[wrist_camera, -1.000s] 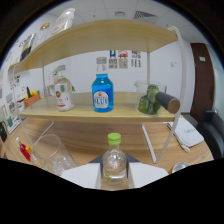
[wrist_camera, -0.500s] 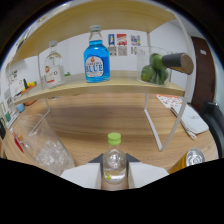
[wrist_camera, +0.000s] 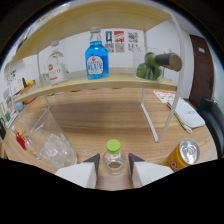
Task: Make me a cup of Vodka Sunrise.
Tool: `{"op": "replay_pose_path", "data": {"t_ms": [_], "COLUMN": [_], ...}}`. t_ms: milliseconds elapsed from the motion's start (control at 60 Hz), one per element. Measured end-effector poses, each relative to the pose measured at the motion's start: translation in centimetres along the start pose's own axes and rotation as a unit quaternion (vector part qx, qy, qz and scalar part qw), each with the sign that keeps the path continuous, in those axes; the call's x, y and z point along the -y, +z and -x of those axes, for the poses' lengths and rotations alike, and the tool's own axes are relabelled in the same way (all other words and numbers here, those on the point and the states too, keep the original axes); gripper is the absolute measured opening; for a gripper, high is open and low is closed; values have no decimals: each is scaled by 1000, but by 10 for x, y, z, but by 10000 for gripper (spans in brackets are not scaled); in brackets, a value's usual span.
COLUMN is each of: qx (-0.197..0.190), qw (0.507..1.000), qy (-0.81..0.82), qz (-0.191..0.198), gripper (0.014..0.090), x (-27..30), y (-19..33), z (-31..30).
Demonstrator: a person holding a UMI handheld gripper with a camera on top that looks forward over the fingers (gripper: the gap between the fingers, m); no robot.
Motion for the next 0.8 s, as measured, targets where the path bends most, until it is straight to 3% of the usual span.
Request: {"op": "replay_pose_path", "data": {"t_ms": [100,133,300,400,800], "qx": [-2,-6,-38,-61,-58], "qw": [1000,1000,999,998,998], "qy": [1,-2,-19,-17,-17], "qz": [-6,-9,-21,-10,9], "gripper": [807,869,845,848,858], "x": [10,15,39,43,38], "y": [-16,-24,-70,-101,-158], "z": [3,3,10,18,86]}}
